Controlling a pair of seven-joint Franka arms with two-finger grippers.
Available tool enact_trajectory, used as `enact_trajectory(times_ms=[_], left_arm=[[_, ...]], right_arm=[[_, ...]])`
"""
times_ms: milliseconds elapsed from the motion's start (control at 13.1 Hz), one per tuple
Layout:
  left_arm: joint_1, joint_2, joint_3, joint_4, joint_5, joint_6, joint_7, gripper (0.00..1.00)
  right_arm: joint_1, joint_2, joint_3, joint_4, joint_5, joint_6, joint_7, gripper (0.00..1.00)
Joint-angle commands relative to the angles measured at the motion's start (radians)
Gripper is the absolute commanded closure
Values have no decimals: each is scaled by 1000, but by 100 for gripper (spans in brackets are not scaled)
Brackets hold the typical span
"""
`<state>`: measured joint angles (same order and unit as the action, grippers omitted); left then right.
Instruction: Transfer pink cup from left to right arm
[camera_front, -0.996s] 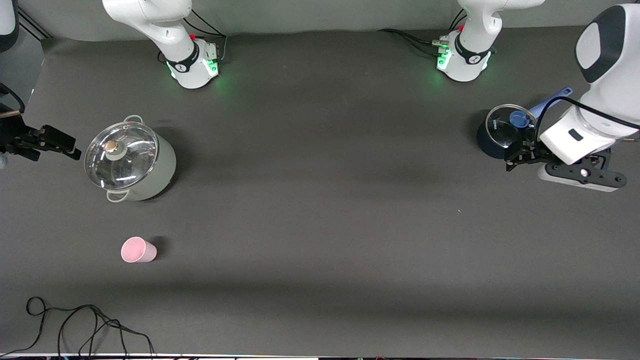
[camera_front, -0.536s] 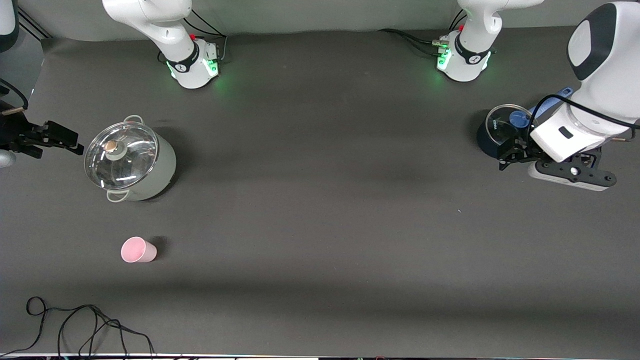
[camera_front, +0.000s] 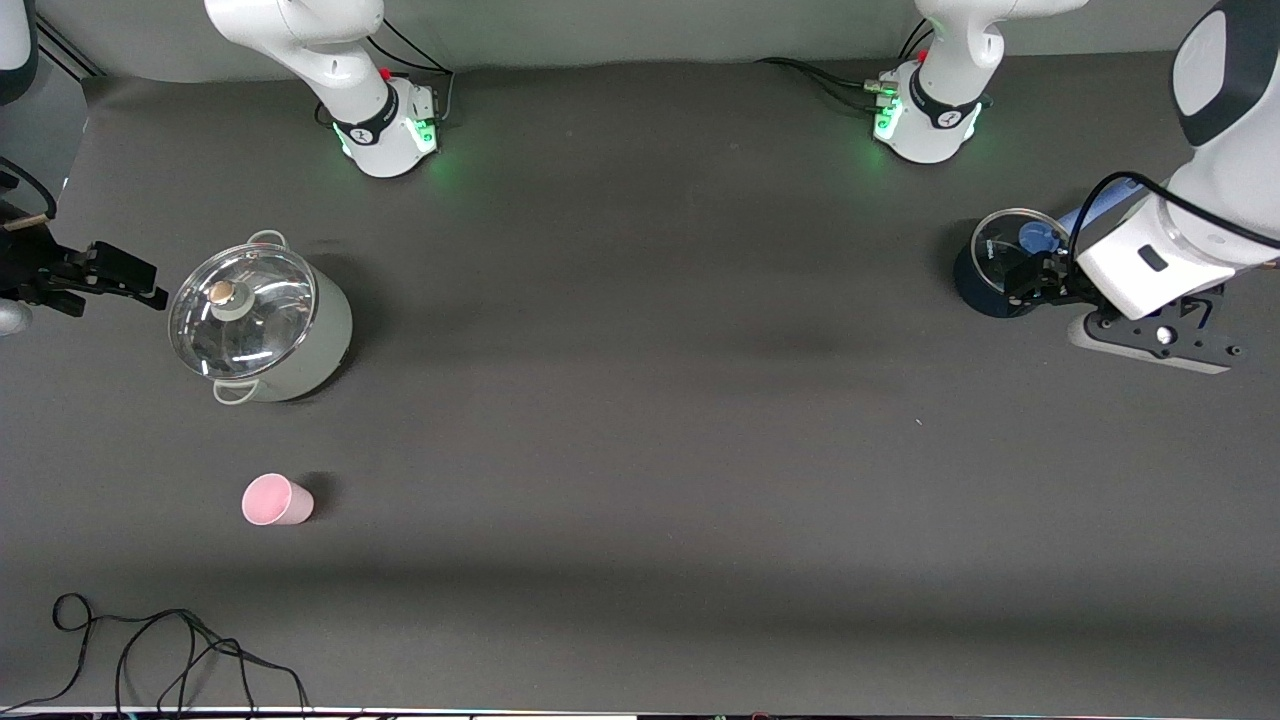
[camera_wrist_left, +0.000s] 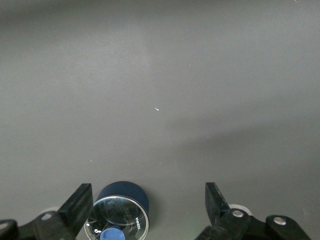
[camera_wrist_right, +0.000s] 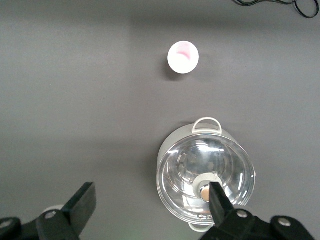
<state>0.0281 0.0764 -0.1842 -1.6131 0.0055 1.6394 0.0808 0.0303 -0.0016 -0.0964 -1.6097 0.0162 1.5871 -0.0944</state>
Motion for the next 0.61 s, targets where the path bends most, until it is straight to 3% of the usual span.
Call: enact_trajectory(times_ms=[0, 536], left_arm=[[-1, 10, -3, 27, 4, -16, -19, 0], [7, 10, -3, 19, 4, -10, -16, 0]], right_arm=[[3, -9, -3, -1, -12, -13, -22, 0], [3, -8, -3, -1, -10, -13, -22, 0]])
